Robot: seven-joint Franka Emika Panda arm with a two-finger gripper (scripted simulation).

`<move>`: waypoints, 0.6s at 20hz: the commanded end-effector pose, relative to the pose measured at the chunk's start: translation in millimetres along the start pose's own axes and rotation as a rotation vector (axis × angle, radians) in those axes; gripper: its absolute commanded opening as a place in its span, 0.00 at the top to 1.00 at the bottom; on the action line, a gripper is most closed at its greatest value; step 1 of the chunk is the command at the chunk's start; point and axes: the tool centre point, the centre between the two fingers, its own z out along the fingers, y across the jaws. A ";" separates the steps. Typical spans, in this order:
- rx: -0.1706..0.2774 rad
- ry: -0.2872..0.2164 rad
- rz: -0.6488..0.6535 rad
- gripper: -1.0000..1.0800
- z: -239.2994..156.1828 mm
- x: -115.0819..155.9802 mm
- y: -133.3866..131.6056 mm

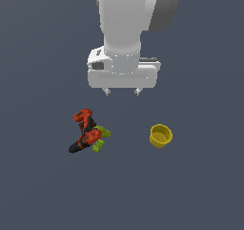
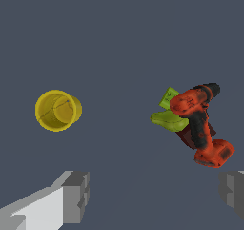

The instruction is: Pick up a designated object from a clutter of objects.

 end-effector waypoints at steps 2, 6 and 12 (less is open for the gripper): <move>0.000 0.000 -0.001 0.04 0.1 -0.1 -0.5; 0.006 -0.013 -0.032 0.04 2.7 -2.8 -12.0; 0.013 -0.028 -0.068 0.04 6.6 -6.4 -26.2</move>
